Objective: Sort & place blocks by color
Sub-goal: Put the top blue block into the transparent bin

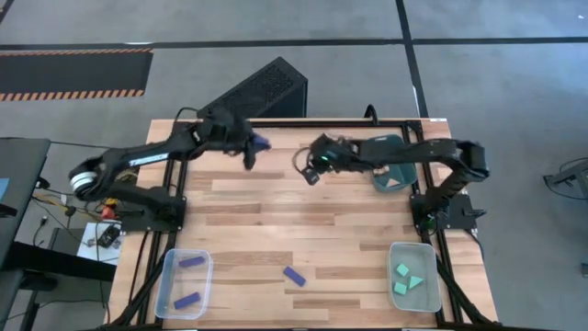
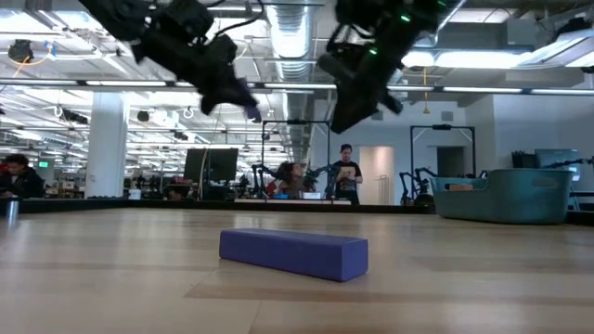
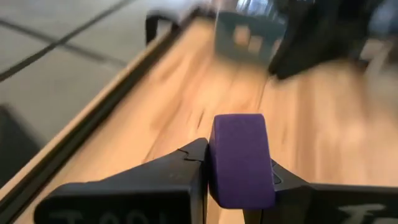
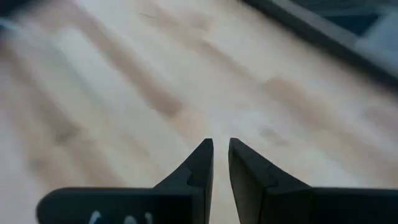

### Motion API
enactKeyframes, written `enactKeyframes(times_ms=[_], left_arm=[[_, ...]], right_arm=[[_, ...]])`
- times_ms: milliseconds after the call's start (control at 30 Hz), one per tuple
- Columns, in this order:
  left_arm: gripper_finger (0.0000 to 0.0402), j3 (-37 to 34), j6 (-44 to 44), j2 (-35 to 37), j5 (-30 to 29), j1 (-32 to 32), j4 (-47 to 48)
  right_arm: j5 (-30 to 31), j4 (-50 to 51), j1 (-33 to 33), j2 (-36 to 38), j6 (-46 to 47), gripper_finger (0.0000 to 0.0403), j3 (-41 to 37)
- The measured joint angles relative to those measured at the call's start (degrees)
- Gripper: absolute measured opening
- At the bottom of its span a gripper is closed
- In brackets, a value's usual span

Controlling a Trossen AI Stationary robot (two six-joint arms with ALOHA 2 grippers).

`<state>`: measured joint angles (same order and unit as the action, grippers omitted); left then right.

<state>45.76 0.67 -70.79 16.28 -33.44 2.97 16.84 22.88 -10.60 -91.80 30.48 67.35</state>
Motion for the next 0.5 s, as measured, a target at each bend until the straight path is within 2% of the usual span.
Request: enactKeyframes(times_ms=[133, 200, 267, 367, 500], left_arm=[[0.0027, -0.07, -1.9, 4.64, -6.15, 4.13, 16.36], [0.0027, -0.04, 0.74, 5.48, -7.19, 6.87, 21.21], [0.0027, -0.04, 4.35, 6.05, -9.37, 10.64, 26.78], [0.0027, -0.04, 13.06, 5.97, -14.32, 17.98, 31.44], [0.0027, -0.04, 29.61, 5.97, -17.96, 30.1, 33.08]], right_arm=[[-10.98, -29.01, 1.05, 5.5, 8.96, 0.007, -15.32], [-13.34, -43.11, 1.74, 6.63, 13.64, 0.007, -19.75], [-13.59, -50.5, 2.81, 6.91, 15.8, 0.007, -22.04], [-13.71, -50.26, 4.07, 6.71, 15.42, 0.007, -22.82], [-13.85, -45.41, 6.27, 6.68, 15.17, 0.007, -22.8]])
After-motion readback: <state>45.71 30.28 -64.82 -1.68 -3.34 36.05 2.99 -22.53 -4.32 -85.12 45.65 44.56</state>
